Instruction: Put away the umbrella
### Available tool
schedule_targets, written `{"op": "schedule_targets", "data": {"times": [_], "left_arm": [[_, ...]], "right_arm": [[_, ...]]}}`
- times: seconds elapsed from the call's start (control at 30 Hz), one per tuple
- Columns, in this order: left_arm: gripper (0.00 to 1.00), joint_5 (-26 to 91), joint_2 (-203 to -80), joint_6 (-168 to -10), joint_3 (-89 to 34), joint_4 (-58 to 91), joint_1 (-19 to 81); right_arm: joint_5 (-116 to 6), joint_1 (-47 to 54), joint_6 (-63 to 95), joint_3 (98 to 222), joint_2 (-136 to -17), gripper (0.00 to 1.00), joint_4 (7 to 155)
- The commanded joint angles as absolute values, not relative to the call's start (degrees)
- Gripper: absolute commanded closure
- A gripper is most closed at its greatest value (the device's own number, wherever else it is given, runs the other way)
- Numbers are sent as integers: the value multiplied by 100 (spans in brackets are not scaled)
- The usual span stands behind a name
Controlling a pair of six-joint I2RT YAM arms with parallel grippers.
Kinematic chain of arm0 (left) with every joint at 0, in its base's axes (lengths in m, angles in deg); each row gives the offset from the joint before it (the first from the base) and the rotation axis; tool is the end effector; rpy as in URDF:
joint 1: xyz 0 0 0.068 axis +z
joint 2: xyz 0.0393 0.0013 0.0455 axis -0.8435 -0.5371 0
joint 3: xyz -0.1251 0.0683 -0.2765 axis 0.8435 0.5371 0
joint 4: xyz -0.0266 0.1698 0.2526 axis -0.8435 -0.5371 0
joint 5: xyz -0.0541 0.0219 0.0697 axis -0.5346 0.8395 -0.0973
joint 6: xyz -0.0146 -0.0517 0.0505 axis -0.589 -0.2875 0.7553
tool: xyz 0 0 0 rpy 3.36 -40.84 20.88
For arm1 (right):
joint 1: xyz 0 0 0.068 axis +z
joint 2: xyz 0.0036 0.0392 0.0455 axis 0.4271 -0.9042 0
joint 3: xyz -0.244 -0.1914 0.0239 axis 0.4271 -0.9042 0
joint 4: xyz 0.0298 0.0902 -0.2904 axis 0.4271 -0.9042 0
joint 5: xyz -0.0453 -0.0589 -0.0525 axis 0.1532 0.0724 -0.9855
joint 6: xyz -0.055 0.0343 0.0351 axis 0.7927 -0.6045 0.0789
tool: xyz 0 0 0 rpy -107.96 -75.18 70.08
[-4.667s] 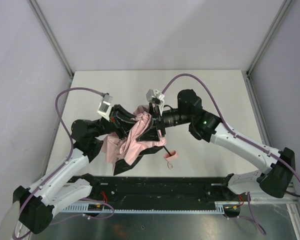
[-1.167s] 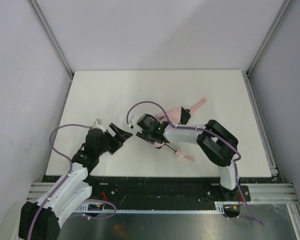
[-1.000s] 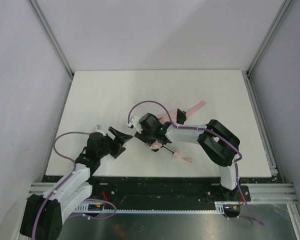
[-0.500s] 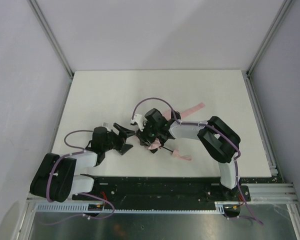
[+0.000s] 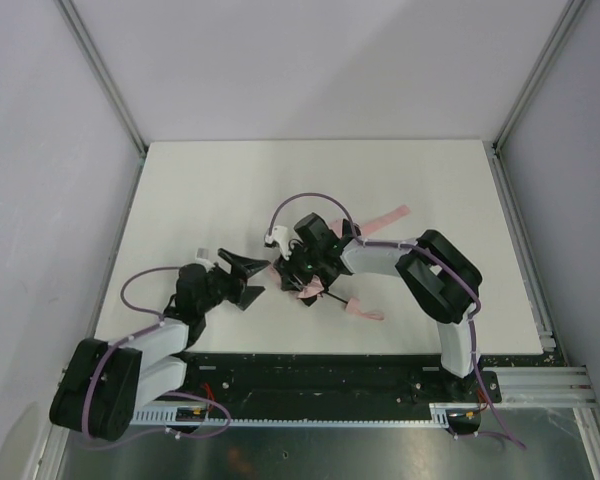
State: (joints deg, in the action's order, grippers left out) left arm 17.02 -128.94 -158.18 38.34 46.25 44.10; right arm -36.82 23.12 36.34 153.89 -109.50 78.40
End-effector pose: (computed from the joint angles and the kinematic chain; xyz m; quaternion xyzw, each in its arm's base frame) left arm 0.1990 -0.0729 0.1166 -0.3669 0.7498 -0.5003 0.2299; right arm 0.2996 0.3773 0.1333 -0.5364 0.7382 0.3018 0.2763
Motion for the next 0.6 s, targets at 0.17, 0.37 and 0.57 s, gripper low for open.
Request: {"op": "schedule_targets", "data": {"times": [0.17, 0.37, 0.57], "left_arm": [[1, 1600, -12879, -15633, 3365, 4939, 4411], [1, 1191, -13983, -15483, 2949, 5739, 4131], [1, 1557, -14868, -15528, 3131, 6040, 3779]], "right_arm": [[-3541, 2210, 3607, 14955, -11367, 100, 6742], [-3395, 2192, 3590, 14954, -11348, 100, 6810], [-3326, 2157, 3605, 14955, -11290, 100, 6795]]}}
